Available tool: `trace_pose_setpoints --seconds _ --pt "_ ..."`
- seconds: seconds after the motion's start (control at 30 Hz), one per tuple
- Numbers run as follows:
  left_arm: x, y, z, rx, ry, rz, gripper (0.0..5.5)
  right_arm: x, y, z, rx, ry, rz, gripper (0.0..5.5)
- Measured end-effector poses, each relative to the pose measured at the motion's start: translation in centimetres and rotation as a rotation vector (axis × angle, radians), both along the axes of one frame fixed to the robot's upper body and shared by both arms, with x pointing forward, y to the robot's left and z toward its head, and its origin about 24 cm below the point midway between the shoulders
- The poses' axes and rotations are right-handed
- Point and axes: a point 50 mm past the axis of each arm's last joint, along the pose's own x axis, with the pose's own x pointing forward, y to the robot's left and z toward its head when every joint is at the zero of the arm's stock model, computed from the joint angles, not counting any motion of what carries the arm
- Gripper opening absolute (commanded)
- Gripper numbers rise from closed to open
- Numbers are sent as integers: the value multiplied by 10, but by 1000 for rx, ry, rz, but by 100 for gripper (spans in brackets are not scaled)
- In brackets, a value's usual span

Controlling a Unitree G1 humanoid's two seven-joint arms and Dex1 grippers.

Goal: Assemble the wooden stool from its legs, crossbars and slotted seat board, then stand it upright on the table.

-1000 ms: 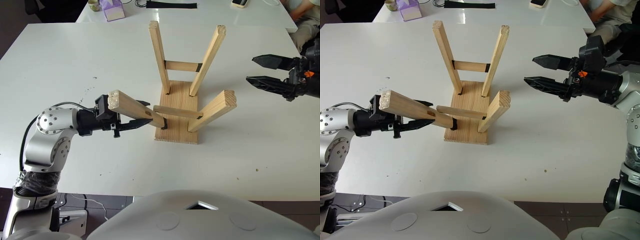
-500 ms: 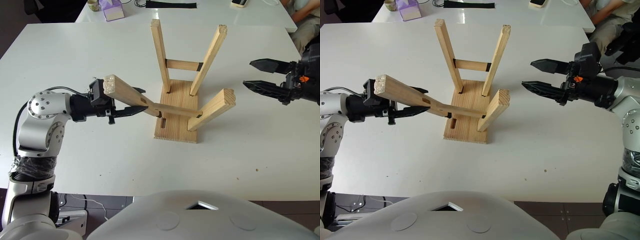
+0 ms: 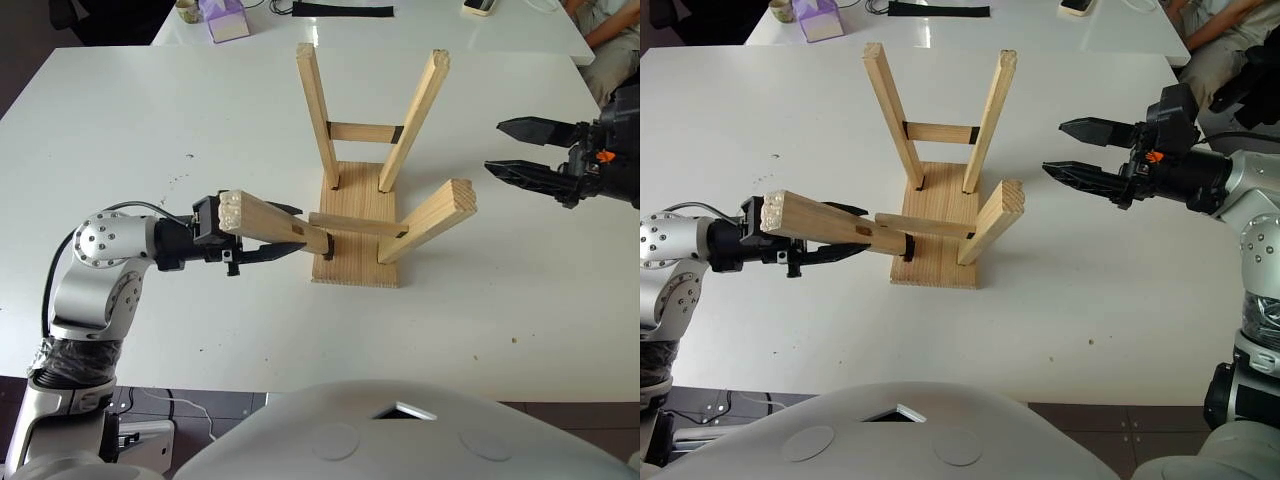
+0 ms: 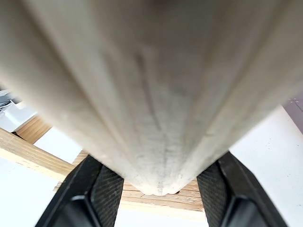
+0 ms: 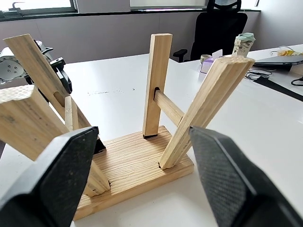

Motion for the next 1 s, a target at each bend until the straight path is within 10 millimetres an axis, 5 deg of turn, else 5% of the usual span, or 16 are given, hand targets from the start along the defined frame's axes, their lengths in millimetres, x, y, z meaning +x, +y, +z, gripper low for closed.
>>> trace_pose_setpoints --seconds 0.37,1.0 --pt "-7 -6 -2 8 57 -22 205 2 1 0 -14 -2 15 351" --pt "18 -16 3 42 37 -48 205 0 2 0 -18 -28 -6 351"
